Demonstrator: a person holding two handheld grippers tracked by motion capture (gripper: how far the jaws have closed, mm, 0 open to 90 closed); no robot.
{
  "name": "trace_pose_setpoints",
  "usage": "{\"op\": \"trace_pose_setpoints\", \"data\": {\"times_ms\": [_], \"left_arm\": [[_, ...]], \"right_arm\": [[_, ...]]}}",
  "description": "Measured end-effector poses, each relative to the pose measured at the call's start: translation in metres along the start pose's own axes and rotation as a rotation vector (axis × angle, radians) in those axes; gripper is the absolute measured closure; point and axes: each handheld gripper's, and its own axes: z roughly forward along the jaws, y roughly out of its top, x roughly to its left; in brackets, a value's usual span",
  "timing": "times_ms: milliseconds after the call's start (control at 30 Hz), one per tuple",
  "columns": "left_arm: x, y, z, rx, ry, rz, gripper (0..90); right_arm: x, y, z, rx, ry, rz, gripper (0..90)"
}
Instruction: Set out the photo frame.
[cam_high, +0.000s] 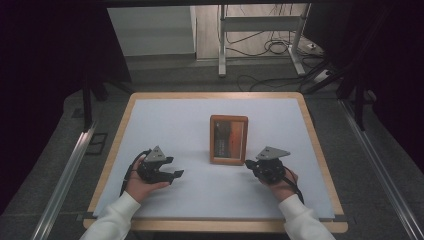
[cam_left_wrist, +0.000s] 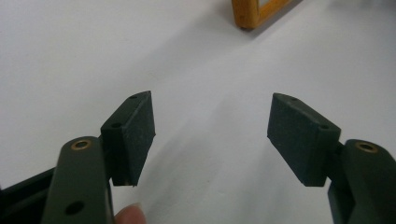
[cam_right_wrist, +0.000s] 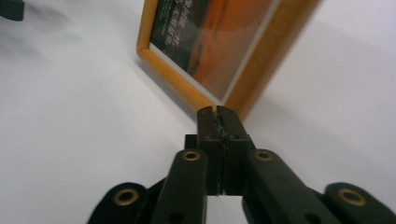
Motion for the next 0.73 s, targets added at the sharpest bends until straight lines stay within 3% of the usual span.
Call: {"op": "trace_pose_setpoints", "data": {"times_ms": [167, 233, 533, 733], "left_arm": [[0.0, 0.0, 0.0, 0.004, -0.001, 0.002, 31.5], [0.0, -0.001, 0.0, 0.003, -0.001, 0.001, 31.5], [-0.003, 0.0, 0.002, 0.011, -0.001, 0.008, 31.5], [-0.001, 0.0, 0.002, 0.009, -0.001, 0.006, 31.4]], "right_arm": [[-0.009, -0.021, -0.023, -0.024, 0.006, 0.071, 52.5], [-0.01, -0.029, -0.03, -0.028, -0.002, 0.086, 45.3], [-0.021, -0.05, -0.05, -0.037, -0.047, 0.147, 34.5], [-0.019, -0.048, -0.047, -0.035, -0.049, 0.132, 31.1]]}}
